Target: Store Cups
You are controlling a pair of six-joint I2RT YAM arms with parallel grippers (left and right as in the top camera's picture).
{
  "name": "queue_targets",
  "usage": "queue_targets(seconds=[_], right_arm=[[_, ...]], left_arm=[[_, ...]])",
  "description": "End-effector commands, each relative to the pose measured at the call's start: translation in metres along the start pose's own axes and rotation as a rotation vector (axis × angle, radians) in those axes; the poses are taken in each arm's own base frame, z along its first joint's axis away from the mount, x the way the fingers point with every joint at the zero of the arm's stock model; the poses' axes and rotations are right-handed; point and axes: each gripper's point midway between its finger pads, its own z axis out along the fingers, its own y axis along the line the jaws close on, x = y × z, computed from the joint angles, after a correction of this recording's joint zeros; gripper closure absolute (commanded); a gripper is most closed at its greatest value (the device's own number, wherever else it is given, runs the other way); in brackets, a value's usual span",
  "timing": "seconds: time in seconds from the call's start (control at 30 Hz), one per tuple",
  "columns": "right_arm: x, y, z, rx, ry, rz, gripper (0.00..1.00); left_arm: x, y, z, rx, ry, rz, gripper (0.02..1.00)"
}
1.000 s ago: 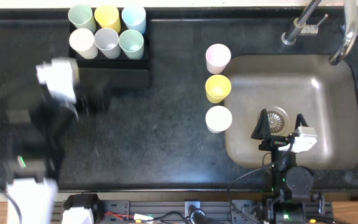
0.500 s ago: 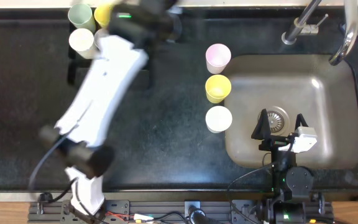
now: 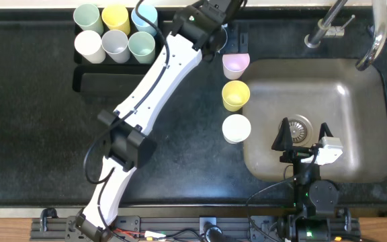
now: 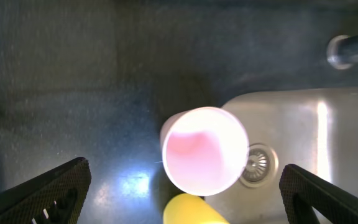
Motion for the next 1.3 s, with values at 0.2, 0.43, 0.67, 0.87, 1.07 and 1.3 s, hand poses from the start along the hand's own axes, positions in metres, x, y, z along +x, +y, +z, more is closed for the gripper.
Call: queue_targets(seconds=[0.2,0.43,0.67,0.87,1.07,1.3], right_arm=[[0.003,-0.001,0.000,0.000,-0.002,-0.006,0.003],[0.003,-0.001,0.000,0.001,-0.001,-0.006,0.003],[0.003,-0.001,0.000,0.001,-0.001,-0.006,0.003],[0.003,-0.001,0.000,0.000,-0.002,-0.006,0.003],[0.003,-0.001,0.000,0.000,-0.002,-0.006,0.005],[0.003,-0.001,0.000,0.000,-0.002,-0.006,0.005]], left_arm=[[0.012,0.014,0.038,-0.063,0.054,-0.050,0.018],[0.019,0.023,0.054,-0.080,0.092,-0.079,0.018],[0.027,0.026,0.066,-0.083,0.123,-0.080,0.163],[0.028,0.026,0.069,-0.085,0.126,-0.080,0.982],[-0.008,0.041,0.036,-0.059,0.048,-0.129,0.982],[-0.057,0.125,-0.149,-0.074,-0.128,-0.310,0.982]])
